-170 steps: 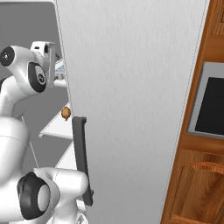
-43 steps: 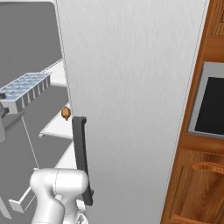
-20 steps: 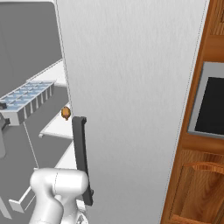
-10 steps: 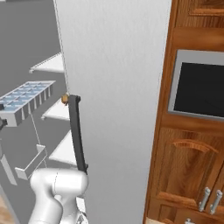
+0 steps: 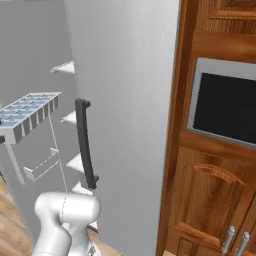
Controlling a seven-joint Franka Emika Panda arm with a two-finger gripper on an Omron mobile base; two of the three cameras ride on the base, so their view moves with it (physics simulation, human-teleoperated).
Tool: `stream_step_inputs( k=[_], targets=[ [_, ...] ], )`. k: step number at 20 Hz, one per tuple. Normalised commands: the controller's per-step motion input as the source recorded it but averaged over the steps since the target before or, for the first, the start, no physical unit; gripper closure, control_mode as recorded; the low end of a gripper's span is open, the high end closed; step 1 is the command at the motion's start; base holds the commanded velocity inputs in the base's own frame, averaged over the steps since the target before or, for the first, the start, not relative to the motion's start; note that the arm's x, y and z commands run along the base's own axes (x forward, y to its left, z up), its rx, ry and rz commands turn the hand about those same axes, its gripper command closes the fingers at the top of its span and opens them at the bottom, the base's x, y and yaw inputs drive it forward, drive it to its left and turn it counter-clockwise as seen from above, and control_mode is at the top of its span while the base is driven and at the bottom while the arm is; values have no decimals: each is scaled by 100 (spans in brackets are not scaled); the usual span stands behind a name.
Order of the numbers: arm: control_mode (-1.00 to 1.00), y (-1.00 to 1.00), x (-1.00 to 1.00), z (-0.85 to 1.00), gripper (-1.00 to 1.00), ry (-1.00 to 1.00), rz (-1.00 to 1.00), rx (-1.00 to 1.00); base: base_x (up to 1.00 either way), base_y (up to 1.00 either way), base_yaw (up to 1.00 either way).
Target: Open the freezer door, pick up the ice cube tray from the freezer, and place it on the dining counter.
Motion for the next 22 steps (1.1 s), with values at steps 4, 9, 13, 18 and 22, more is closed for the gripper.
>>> stream_step_inputs(
  k=[4, 9, 13, 18, 22],
  targets=[
    [100, 0, 0, 0, 100, 0, 0, 0, -38, -39, 40],
    [100, 0, 0, 0, 100, 0, 0, 0, -31, -24, 36],
    [100, 0, 0, 0, 100, 0, 0, 0, -24, -17, 33],
    [100, 0, 0, 0, 100, 0, 0, 0, -33, -24, 36],
    [100, 0, 0, 0, 100, 0, 0, 0, -33, -15, 38]
  ],
)
